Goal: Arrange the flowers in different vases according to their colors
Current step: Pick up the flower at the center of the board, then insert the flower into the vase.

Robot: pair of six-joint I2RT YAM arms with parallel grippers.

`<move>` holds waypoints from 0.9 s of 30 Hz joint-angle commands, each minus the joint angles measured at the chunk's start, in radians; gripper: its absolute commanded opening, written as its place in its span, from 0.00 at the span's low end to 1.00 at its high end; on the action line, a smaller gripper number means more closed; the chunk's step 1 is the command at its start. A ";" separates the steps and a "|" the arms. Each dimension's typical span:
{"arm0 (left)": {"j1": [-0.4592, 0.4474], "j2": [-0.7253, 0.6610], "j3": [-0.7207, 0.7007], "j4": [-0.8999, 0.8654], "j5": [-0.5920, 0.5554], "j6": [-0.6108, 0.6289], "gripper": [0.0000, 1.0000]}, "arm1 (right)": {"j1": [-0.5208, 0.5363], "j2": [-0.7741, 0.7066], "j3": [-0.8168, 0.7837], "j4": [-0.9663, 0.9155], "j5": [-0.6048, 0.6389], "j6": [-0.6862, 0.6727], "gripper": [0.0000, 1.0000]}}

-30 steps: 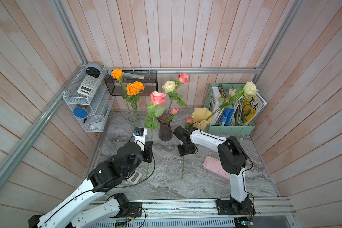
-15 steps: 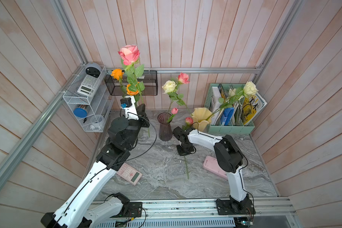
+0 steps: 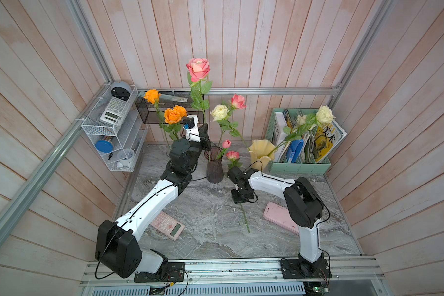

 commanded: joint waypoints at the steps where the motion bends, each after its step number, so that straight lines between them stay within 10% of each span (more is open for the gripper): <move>1: 0.013 0.051 0.065 0.105 0.023 0.024 0.00 | -0.009 -0.047 -0.062 -0.066 0.021 0.017 0.00; 21: 0.029 0.262 0.005 0.295 0.027 0.060 0.00 | 0.236 -0.543 -0.308 -0.235 -0.003 0.118 0.00; 27: 0.029 0.298 -0.058 0.344 0.012 0.073 0.31 | 0.392 -0.695 -0.374 -0.299 0.002 0.253 0.00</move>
